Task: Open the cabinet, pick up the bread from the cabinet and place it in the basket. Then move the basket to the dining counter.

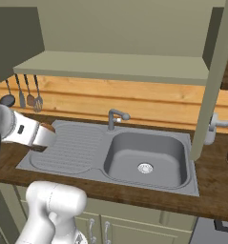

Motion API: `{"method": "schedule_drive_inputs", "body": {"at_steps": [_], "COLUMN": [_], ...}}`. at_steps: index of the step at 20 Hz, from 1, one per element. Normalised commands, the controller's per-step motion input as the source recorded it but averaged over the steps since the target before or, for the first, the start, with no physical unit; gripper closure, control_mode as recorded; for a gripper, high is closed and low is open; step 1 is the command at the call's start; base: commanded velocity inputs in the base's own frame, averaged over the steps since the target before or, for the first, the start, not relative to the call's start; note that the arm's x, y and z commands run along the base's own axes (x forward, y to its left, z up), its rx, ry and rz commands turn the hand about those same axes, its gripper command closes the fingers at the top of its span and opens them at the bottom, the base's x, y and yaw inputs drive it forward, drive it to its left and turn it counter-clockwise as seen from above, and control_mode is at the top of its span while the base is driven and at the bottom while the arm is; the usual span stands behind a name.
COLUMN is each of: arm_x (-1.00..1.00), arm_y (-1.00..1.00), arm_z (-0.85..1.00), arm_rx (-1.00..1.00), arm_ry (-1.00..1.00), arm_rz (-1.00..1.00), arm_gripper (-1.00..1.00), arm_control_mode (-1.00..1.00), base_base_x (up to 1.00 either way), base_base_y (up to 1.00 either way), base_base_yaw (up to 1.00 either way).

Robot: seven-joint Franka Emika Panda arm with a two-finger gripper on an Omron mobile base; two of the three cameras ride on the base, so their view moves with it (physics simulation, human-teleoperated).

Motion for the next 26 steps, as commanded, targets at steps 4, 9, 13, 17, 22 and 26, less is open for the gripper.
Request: {"method": "schedule_drive_inputs", "body": {"at_steps": [4, 9, 13, 17, 22, 26], "arm_x": [0.05, 0.0, -0.02, -0.21, 0.0, 0.0], "arm_y": [0.0, 0.0, -0.01, -0.01, 0.0, 0.0], "arm_z": [-0.04, 0.0, 0.0, -0.01, 0.0, 0.0], "arm_rx": [0.0, 0.0, 0.0, 0.0, 0.0, 0.0], "arm_ry": [0.01, 0.0, 0.0, 0.0, 0.0, 0.0], "arm_rz": [0.01, 0.0, 0.0, 0.0, 0.0, 0.0], "arm_gripper": [1.0, 1.0, 1.0, 1.0, 1.0, 1.0], "arm_control_mode": [-1.0, -1.0, -1.0, 1.0, 1.0, 1.0], "base_base_x": [0.0, 0.0, 0.0, -0.1, -0.61, -0.79], "base_base_y": [0.0, 0.0, 0.0, -0.03, -0.17, -0.25], "base_base_yaw": [0.0, 0.0, 0.0, 0.0, 0.0, -0.01]}}
